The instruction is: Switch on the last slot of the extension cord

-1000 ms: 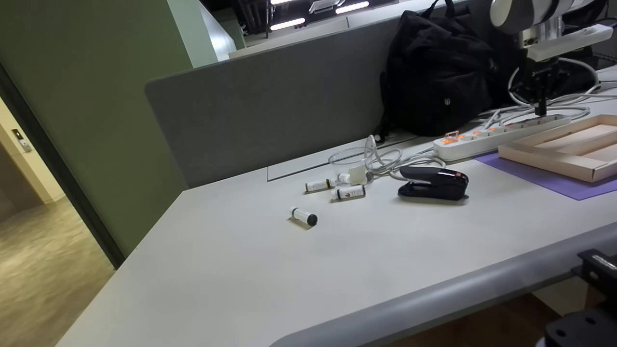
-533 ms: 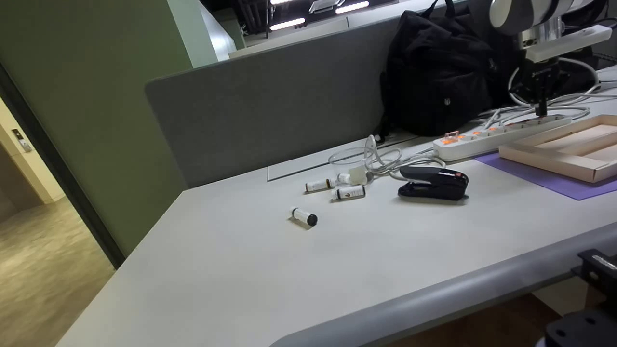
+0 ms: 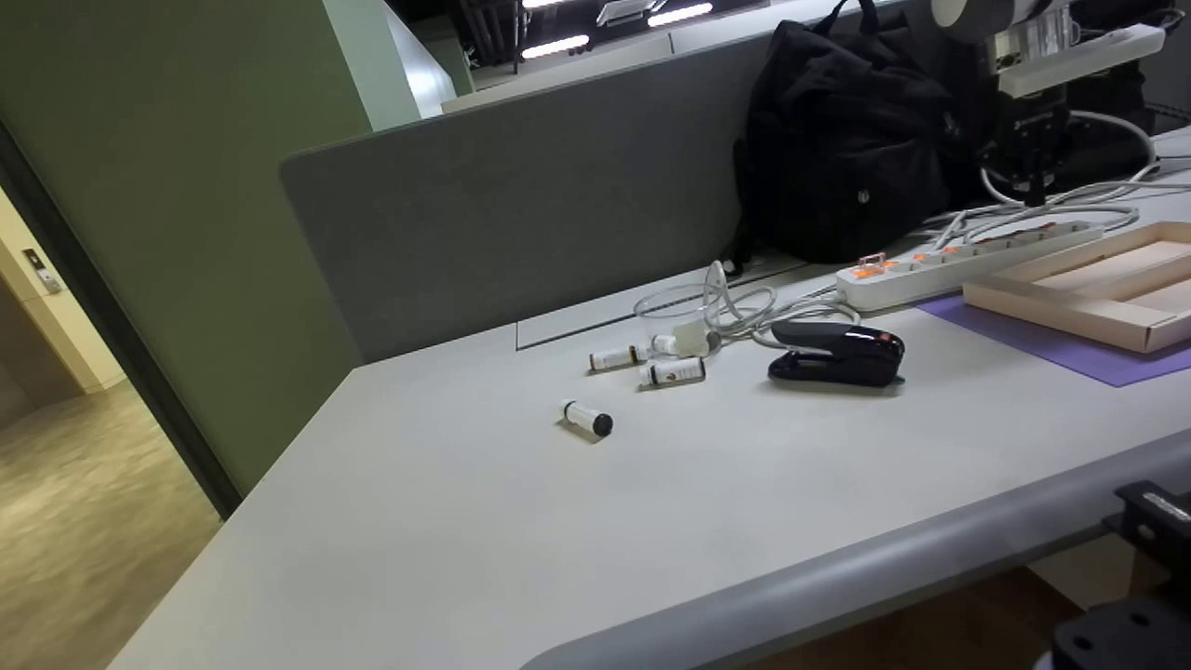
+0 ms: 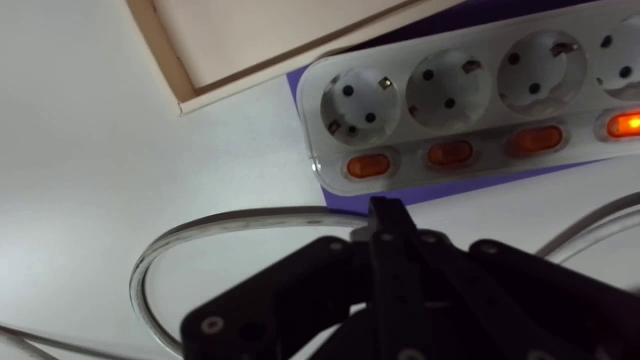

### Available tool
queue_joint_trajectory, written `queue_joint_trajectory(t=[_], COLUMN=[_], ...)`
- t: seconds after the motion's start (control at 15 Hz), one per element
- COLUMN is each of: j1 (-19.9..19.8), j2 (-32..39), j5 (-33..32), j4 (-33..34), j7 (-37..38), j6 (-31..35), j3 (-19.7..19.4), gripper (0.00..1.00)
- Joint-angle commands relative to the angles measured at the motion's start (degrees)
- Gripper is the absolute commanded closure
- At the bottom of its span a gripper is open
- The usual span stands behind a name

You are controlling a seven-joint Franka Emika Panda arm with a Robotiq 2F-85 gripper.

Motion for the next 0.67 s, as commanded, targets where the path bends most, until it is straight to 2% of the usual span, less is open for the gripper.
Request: queue_joint_trajectory(t=[0.0, 0.6], j1=[0.2, 0.2], j2=[-0.9, 0.5], j5=[-0.5, -0.6], j4=[0.6, 0.7], j7=[2.6, 4.0], j6=[-2.2, -3.9], j3=[-0.3, -0.7], gripper=[1.0, 1.0])
